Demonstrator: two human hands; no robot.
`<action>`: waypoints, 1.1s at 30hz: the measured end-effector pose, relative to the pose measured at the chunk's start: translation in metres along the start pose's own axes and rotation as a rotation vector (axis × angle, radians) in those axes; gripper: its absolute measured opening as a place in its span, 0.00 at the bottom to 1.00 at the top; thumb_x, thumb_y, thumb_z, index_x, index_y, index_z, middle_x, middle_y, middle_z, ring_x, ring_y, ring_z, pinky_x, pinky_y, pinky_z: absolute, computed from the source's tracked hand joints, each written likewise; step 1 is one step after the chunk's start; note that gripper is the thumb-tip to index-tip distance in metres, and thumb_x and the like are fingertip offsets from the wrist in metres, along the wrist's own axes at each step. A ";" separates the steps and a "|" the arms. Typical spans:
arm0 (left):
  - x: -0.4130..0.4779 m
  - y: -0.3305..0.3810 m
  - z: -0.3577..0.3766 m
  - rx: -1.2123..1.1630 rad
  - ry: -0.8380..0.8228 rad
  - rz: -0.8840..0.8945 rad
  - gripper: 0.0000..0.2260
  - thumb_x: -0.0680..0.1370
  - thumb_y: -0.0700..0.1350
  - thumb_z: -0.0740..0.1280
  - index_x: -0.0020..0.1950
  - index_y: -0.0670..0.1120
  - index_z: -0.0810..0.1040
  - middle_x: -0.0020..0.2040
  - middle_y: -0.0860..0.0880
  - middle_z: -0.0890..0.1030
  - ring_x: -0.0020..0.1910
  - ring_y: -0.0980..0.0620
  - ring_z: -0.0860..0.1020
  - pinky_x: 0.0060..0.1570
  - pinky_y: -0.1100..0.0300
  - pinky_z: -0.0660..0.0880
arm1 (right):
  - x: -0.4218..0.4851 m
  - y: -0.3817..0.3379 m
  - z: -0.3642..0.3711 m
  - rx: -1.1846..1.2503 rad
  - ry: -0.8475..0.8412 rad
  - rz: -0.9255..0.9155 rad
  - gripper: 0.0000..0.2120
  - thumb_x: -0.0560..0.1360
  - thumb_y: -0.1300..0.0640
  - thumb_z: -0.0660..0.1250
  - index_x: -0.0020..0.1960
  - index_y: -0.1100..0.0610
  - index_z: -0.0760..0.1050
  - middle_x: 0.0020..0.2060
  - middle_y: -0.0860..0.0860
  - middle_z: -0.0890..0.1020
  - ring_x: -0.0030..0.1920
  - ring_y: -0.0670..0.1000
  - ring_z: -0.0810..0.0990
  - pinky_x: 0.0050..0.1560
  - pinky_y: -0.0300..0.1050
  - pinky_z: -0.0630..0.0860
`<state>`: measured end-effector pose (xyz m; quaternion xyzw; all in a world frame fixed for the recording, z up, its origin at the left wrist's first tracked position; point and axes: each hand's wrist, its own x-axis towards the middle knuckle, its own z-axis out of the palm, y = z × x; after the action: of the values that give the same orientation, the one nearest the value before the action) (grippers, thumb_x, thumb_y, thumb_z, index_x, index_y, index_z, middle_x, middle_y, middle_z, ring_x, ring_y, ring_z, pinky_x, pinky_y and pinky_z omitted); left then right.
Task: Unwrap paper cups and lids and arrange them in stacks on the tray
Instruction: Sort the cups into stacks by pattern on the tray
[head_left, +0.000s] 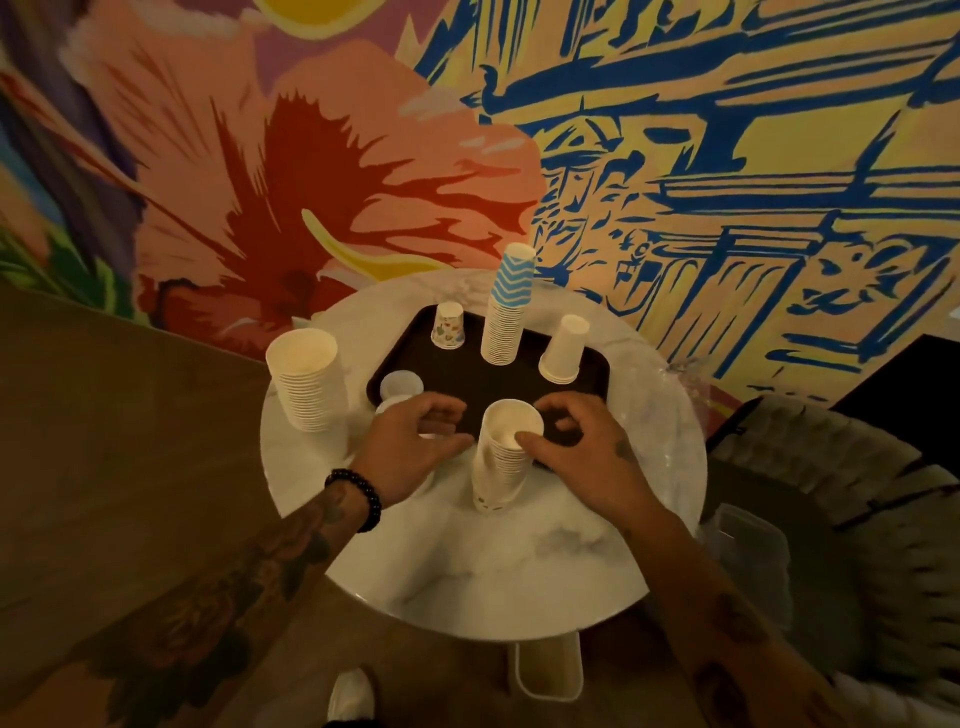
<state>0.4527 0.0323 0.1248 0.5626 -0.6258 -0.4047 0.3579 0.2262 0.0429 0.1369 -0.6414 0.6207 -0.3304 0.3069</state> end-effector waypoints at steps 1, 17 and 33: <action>-0.001 -0.002 0.004 -0.008 -0.017 -0.020 0.19 0.72 0.44 0.77 0.62 0.50 0.78 0.56 0.53 0.81 0.53 0.58 0.81 0.55 0.63 0.78 | -0.001 0.004 0.003 -0.004 -0.022 -0.009 0.19 0.71 0.48 0.77 0.59 0.43 0.76 0.60 0.43 0.73 0.57 0.42 0.75 0.52 0.31 0.72; 0.022 -0.058 0.104 -0.037 -0.133 -0.037 0.38 0.67 0.44 0.81 0.72 0.48 0.67 0.62 0.55 0.74 0.58 0.57 0.73 0.58 0.63 0.71 | -0.007 0.043 0.037 -0.057 0.021 0.034 0.12 0.73 0.51 0.76 0.51 0.49 0.74 0.57 0.44 0.72 0.60 0.47 0.74 0.59 0.42 0.79; 0.042 0.010 0.064 -0.099 -0.104 0.016 0.40 0.61 0.57 0.81 0.70 0.53 0.70 0.63 0.55 0.79 0.60 0.54 0.78 0.60 0.53 0.78 | -0.012 0.031 0.006 0.416 0.040 0.145 0.39 0.71 0.52 0.78 0.74 0.41 0.60 0.66 0.48 0.77 0.62 0.47 0.80 0.60 0.45 0.80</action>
<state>0.3861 -0.0023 0.1073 0.5173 -0.6275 -0.4608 0.3554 0.2127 0.0539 0.1075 -0.5112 0.5897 -0.4411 0.4431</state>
